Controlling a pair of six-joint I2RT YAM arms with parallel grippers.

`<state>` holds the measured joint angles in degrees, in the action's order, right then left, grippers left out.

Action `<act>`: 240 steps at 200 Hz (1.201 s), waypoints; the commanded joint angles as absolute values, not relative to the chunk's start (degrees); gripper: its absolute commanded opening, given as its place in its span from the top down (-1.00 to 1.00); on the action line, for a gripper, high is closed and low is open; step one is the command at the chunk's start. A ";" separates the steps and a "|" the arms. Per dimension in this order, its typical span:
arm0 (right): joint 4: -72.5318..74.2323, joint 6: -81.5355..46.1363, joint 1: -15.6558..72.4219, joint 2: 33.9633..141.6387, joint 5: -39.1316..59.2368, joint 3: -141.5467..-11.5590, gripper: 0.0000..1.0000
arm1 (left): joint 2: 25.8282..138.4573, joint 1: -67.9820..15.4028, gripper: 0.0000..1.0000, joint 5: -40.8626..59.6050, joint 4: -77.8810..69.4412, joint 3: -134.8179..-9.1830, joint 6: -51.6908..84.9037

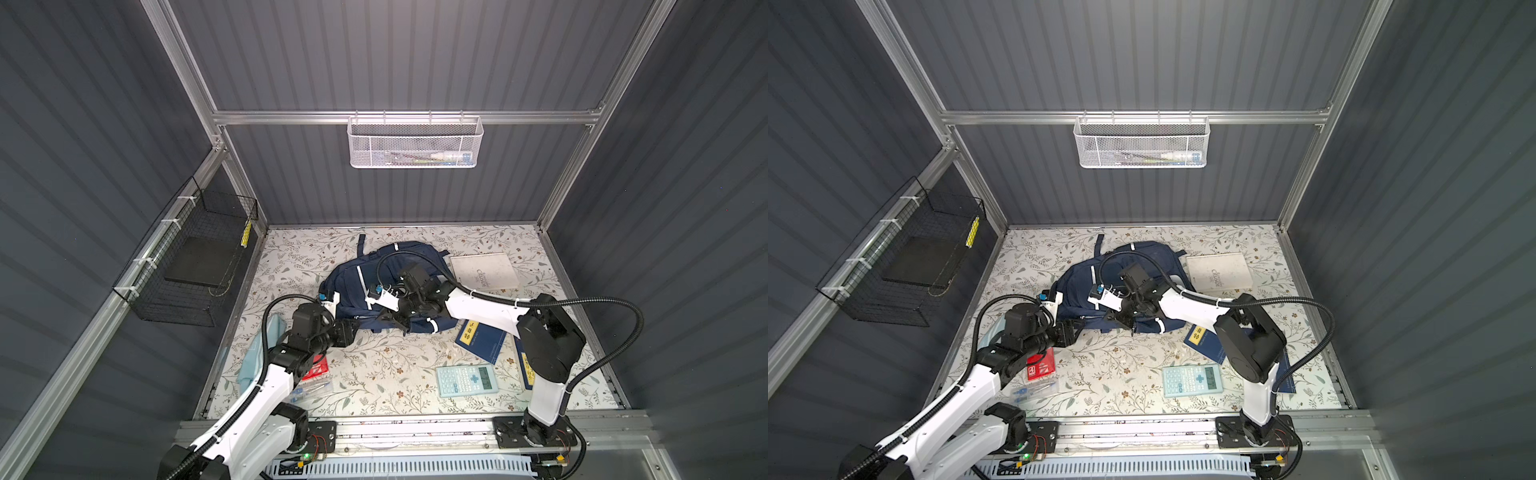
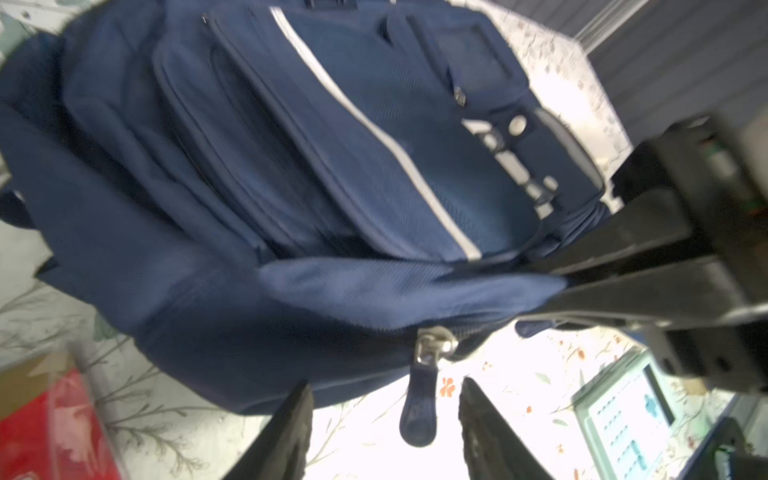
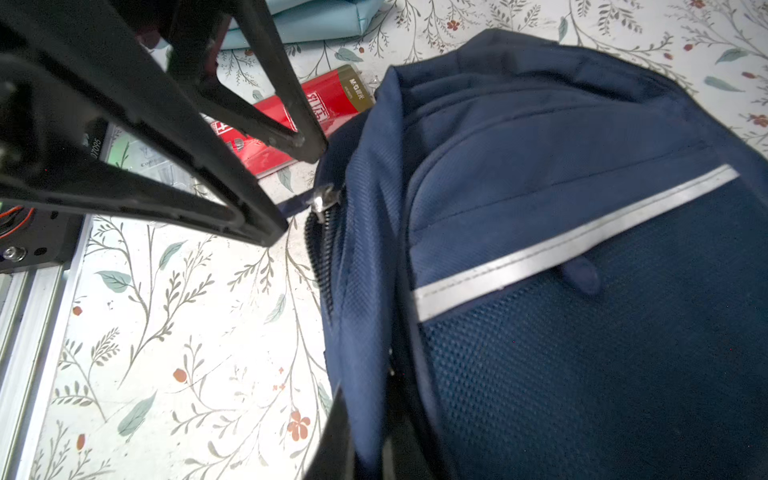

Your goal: Pack the student bag

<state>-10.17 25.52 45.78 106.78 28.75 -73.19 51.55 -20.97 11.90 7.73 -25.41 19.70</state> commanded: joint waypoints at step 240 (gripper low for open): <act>-10.77 28.53 46.01 104.50 24.10 -68.37 1.00 | 63.48 -11.51 1.00 17.73 13.26 -36.18 18.37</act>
<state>-0.75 27.68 47.66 106.21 25.04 -68.27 63.61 -14.39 22.74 16.75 -35.68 19.90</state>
